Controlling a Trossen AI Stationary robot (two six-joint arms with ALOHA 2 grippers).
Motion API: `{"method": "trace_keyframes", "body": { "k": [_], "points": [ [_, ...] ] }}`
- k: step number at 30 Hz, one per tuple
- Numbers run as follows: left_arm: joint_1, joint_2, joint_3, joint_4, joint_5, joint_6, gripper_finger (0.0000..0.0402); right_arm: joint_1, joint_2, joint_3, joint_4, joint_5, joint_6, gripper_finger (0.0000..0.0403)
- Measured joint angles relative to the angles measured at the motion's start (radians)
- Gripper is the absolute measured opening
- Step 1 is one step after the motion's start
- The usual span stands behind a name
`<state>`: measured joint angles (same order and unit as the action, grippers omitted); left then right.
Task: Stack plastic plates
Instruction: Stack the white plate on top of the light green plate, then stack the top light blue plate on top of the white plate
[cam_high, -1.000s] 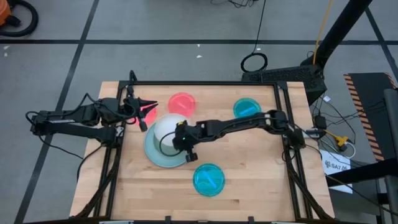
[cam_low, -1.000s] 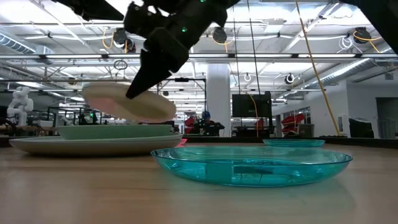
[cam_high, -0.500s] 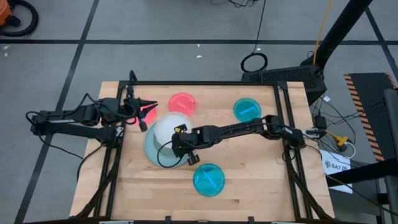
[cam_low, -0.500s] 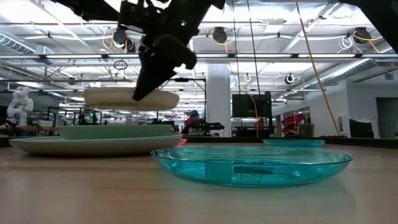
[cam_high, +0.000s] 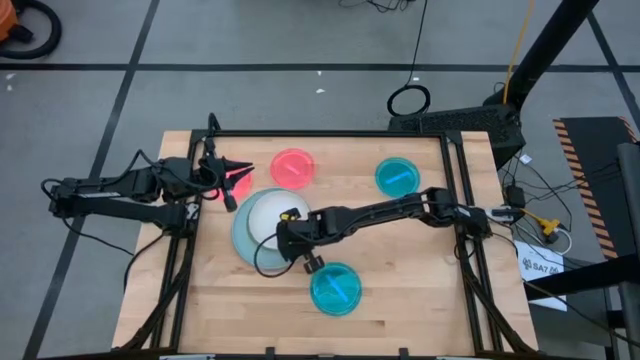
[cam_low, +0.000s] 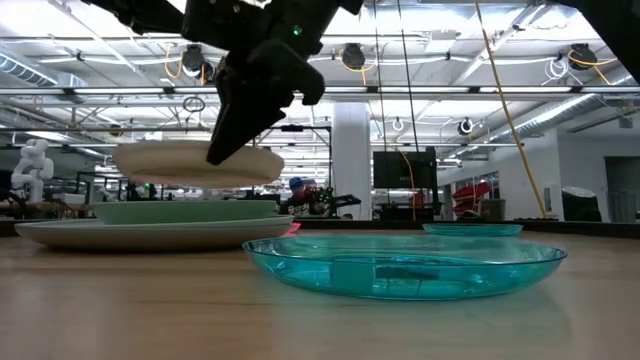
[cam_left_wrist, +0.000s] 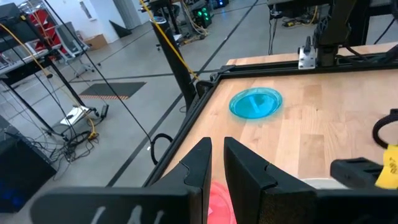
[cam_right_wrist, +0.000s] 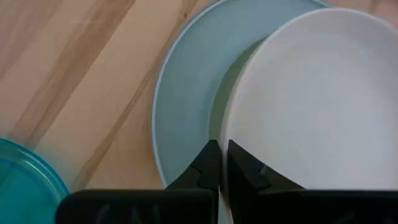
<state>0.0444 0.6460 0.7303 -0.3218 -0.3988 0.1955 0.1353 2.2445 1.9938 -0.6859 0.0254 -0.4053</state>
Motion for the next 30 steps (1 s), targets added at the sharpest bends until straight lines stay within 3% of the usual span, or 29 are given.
{"method": "trace_keyframes", "body": {
  "k": [15,30],
  "points": [
    [0.000,0.000,0.000,-0.014,0.004,-0.006,0.0051,-0.011,0.013,-0.002,0.058,-0.030,0.003,0.0032],
    [0.000,0.000,0.000,-0.015,0.005,-0.006,0.0051,-0.031,0.011,-0.002,0.046,-0.027,0.082,0.0144]
  ]
}}
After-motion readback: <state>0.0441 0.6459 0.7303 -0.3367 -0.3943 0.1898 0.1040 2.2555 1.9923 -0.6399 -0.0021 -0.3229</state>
